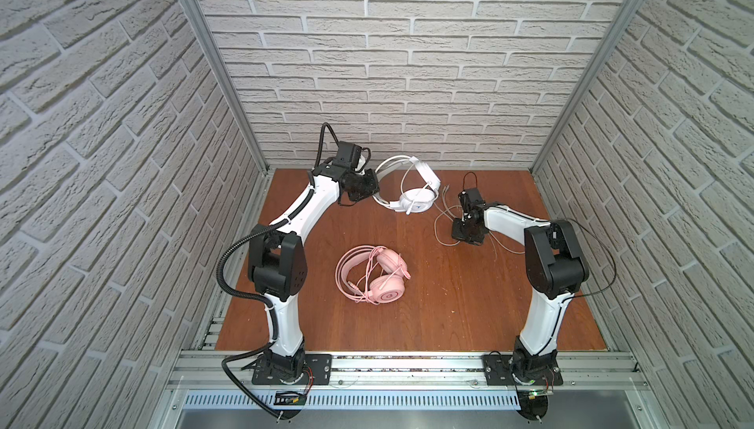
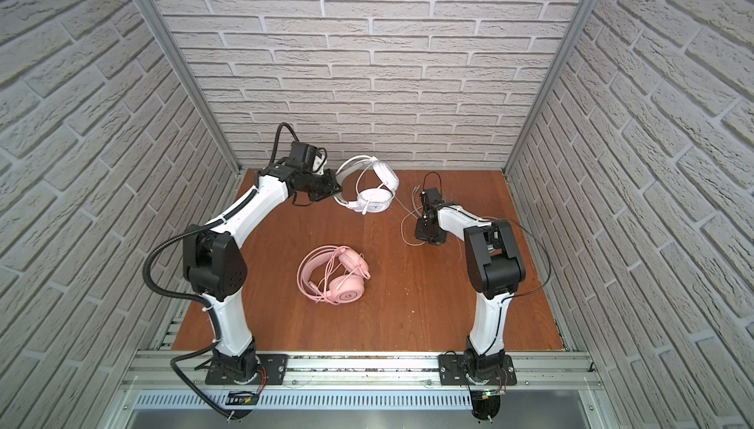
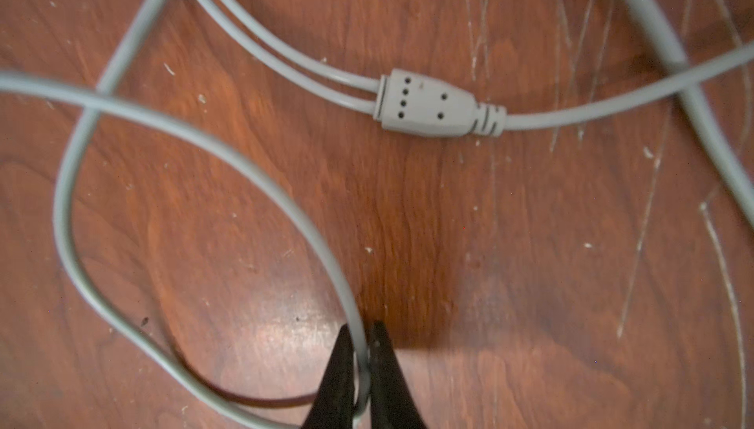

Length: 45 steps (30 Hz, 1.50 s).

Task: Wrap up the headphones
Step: 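Lower the right gripper and grasp the grey cable loop on the table, then carry the grey cable with the right gripper around the white headset's band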

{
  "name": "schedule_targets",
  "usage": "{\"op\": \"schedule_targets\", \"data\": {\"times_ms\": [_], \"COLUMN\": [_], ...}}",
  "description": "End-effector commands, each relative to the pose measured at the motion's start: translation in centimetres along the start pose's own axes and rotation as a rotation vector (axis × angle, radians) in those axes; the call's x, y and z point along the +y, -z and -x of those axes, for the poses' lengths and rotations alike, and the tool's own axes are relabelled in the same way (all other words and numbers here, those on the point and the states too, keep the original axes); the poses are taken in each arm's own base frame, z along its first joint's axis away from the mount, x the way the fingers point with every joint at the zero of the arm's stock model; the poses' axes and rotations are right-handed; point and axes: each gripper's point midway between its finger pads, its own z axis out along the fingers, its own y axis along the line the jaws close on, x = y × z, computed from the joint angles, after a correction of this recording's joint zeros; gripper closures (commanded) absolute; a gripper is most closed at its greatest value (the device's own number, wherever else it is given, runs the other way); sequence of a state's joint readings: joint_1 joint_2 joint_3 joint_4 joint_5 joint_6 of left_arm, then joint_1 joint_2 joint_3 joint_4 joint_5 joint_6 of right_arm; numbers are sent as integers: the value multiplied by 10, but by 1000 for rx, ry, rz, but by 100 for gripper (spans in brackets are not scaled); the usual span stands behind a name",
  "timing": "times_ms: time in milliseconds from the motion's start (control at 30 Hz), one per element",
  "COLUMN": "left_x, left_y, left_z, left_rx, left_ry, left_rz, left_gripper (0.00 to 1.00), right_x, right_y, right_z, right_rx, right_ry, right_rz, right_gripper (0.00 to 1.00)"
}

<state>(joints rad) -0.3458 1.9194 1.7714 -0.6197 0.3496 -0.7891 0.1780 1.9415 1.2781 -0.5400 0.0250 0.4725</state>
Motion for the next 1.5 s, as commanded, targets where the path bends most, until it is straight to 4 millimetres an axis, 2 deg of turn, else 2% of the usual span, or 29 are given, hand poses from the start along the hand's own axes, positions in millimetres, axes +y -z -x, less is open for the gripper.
{"op": "schedule_targets", "data": {"times_ms": [0, 100, 300, 433, 567, 633, 767, 1033, 1267, 1467], "left_x": [-26, -28, -23, -21, -19, -20, -22, -22, -11, 9], "left_y": [22, 28, 39, 40, 38, 36, 32, 32, 42, 35], "left_z": [22, 28, 38, 36, 34, 33, 31, 37, 46, 44], "left_rx": [-88, -109, -151, -149, -146, -143, -133, -160, -225, -230], "left_ry": [-11, 0, 32, 38, 53, 63, 86, 148, 184, 221], "left_rz": [-102, -110, -119, -117, -122, -130, -153, -172, -103, -4], "left_gripper": [100, 100, 100, 100, 100, 100, 100, 100, 100, 100], "right_x": [-2, -14, -55, -68, -44, -39, -33, 31, 72, 97], "right_y": [9, 30, 86, 123, 135, 134, 123, 93, 99, 119], "right_z": [-7, -3, 3, 1, -25, -39, -51, -64, -86, -100], "right_rx": [10, -21, -62, -97, -68, -52, -10, -41, -113, -202], "right_ry": [61, 146, 354, 478, 752, 871, 904, 981, 1114, 1214], "right_rz": [-6, -65, -272, -325, -173, -143, -96, 34, 116, 186], "right_gripper": [94, 94, 94, 94, 95, 95, 95, 95, 95, 95]}}
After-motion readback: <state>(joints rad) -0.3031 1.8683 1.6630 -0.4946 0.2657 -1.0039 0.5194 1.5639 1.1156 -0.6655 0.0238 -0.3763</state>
